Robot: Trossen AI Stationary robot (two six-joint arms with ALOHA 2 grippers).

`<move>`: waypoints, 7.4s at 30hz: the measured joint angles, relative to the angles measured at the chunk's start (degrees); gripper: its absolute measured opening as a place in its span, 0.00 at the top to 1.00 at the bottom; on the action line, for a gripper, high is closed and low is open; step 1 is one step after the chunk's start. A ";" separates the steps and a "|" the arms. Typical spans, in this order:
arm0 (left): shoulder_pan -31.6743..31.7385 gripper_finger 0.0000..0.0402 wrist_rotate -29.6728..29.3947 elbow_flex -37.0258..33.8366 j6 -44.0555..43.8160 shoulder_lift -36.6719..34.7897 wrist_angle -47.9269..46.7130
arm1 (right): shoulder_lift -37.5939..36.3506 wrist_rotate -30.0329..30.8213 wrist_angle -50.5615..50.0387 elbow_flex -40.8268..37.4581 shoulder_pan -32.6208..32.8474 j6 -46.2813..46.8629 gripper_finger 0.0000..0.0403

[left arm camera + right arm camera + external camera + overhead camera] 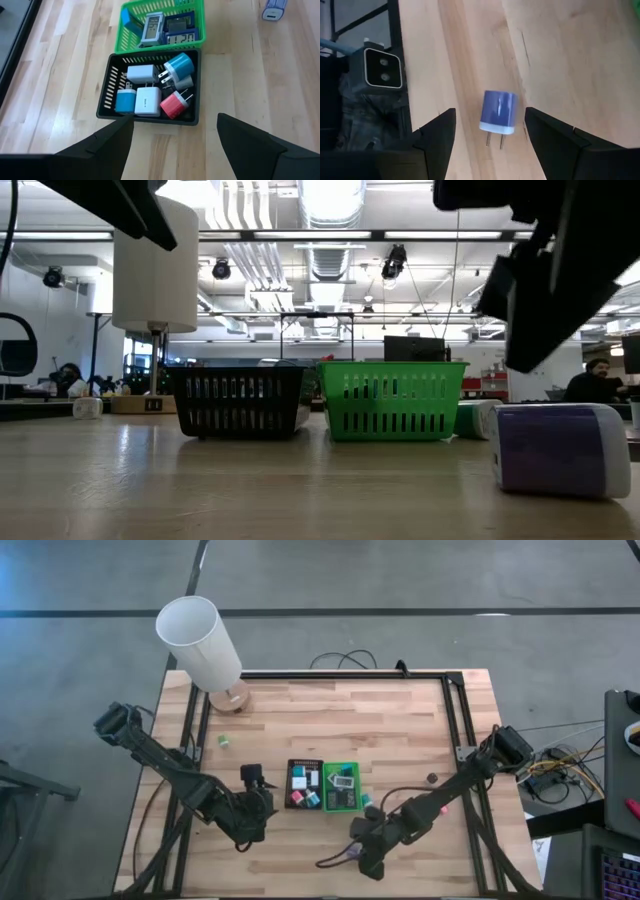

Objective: Pick & Place Office items
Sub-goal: Put the dark blue white charger adapter into the black bin

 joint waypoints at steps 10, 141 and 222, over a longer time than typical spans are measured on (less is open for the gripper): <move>-0.01 0.27 0.21 0.00 -0.17 0.00 -0.26 | 0.00 -0.04 4.03 -4.06 0.00 2.99 0.42; 9.63 0.27 17.04 -7.48 9.39 -0.24 54.92 | -3.38 56.15 -16.57 22.08 7.19 -62.17 0.61; 14.93 0.64 30.08 -7.02 15.45 -0.13 64.56 | -3.69 37.65 9.51 21.84 -0.11 -86.26 0.56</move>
